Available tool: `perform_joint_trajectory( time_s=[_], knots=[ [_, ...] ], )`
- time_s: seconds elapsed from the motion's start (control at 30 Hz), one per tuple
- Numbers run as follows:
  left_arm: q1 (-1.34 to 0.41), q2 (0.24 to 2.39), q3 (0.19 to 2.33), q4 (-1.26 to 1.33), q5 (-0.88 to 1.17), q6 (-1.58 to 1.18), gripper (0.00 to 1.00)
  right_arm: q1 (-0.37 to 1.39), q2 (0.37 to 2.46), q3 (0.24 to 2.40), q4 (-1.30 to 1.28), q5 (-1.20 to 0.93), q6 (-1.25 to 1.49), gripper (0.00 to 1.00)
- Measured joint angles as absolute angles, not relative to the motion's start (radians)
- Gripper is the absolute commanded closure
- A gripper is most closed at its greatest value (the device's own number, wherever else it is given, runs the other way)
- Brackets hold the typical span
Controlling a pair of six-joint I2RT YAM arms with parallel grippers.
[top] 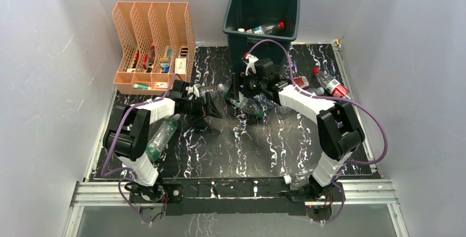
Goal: Put the plastic bottles in the bin
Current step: Pick up the plastic bottle at the center of the board.
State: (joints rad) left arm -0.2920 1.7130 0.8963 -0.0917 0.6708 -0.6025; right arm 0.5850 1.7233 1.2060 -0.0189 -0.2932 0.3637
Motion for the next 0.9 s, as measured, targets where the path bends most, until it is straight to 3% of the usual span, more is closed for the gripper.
perform_joint_trajectory(
  time_s=[0.9],
  knots=[
    [-0.283,1.638,0.897,-0.191,0.614,-0.568,0.02,0.611,1.862,1.296,-0.099,0.002,0.226,0.02]
  ],
)
